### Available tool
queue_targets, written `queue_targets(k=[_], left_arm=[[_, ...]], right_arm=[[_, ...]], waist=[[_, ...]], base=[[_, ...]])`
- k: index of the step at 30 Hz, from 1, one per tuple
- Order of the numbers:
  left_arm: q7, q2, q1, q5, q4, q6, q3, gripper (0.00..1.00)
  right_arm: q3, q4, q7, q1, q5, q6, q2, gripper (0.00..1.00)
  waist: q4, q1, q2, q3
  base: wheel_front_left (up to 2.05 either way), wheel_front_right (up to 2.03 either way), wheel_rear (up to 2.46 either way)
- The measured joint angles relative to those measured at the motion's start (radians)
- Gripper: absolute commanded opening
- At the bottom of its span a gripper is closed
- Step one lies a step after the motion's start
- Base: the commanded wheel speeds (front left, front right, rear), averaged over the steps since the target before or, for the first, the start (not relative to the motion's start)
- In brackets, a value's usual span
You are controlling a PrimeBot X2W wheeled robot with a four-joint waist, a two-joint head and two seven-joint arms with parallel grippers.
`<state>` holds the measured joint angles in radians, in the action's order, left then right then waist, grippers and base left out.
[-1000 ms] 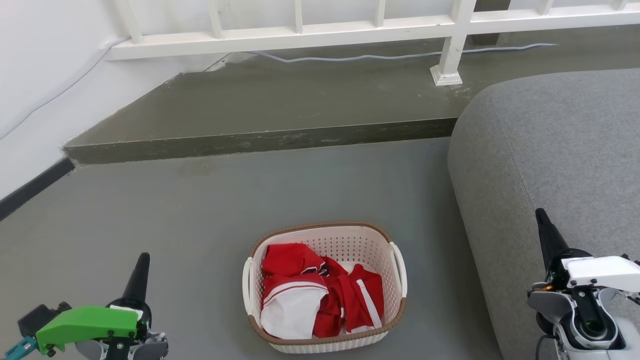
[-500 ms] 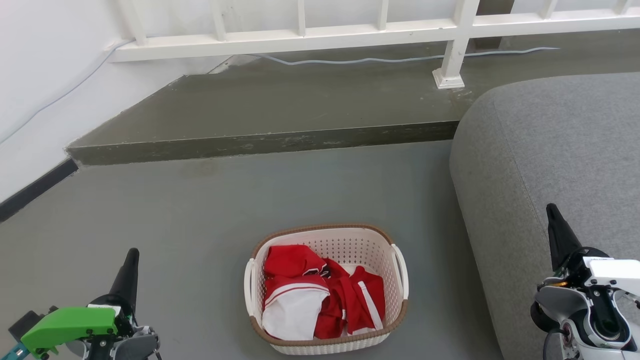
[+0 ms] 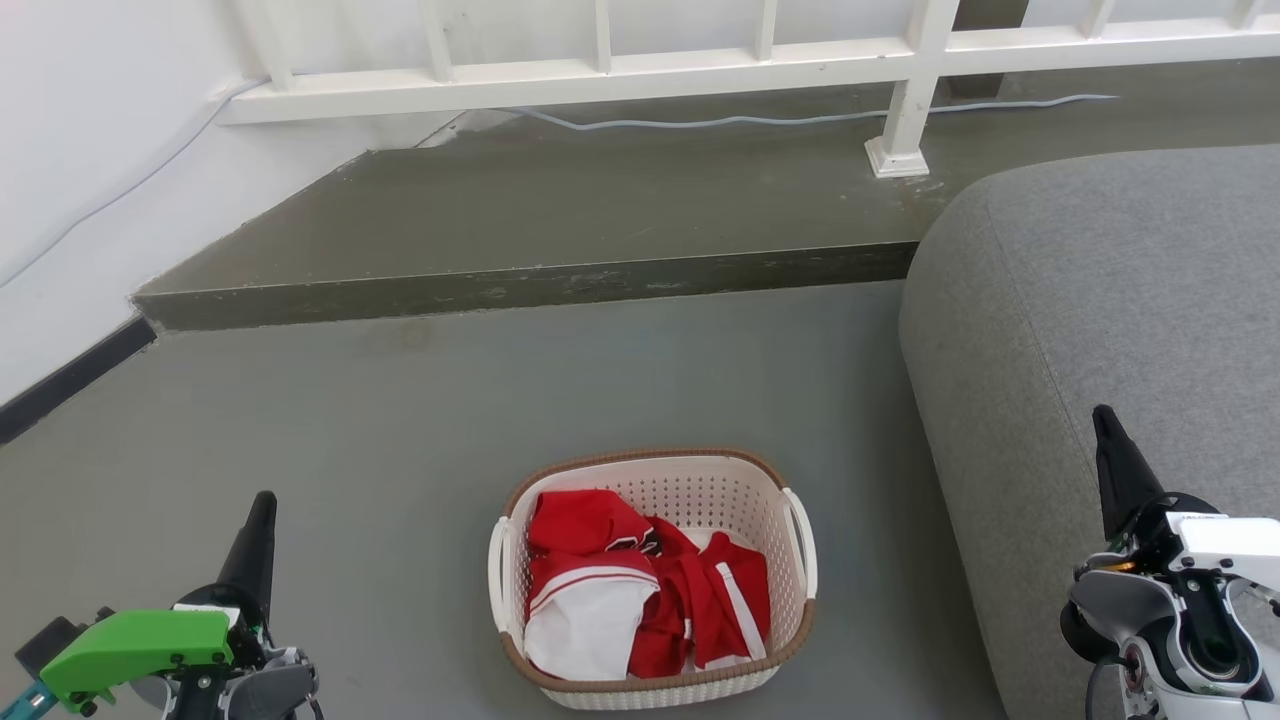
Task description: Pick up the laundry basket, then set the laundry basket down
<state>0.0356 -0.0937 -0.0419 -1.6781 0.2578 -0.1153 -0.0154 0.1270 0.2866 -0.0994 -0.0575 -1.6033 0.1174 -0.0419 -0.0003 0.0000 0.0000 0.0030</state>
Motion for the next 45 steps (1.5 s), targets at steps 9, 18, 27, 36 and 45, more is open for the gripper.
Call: queue_targets(k=[9, 18, 27, 36, 45], left_arm=[[0.0, 0.0, 0.0, 0.0, 0.004, 0.0, 0.002, 0.0], [0.0, 0.0, -0.001, 0.0, 0.009, 0.0, 0.003, 0.0], [0.0, 0.0, -0.002, 0.0, 0.014, 0.0, 0.004, 0.0], [0.0, 0.0, -0.003, 0.0, 0.016, -0.003, 0.005, 0.0], [0.005, 0.001, -0.004, 0.0, 0.017, -0.004, 0.006, 0.0]], right_arm=[[0.0, 0.0, 0.0, 0.0, 0.0, 0.0, 0.0, 0.0], [0.001, -0.001, 0.0, 0.0, 0.0, 0.0, 0.0, 0.0], [0.001, -0.001, -0.003, 0.0, 0.0, 0.0, 0.0, 0.0], [0.001, -0.001, -0.003, 0.0, 0.0, 0.0, 0.0, 0.0], [0.001, -0.001, -0.003, 0.0, 0.0, 0.0, 0.001, 0.0]], waist=[[0.0, 0.0, 0.0, 0.0], [0.0, 0.0, 0.0, 0.0], [0.0, 0.0, 0.0, 0.0], [0.0, 0.0, 0.0, 0.0], [0.0, 0.0, 0.0, 0.0]], base=[[0.0, 0.0, 0.0], [0.0, 0.0, 0.0], [0.0, 0.0, 0.0], [0.0, 0.0, 0.0], [0.0, 0.0, 0.0]])
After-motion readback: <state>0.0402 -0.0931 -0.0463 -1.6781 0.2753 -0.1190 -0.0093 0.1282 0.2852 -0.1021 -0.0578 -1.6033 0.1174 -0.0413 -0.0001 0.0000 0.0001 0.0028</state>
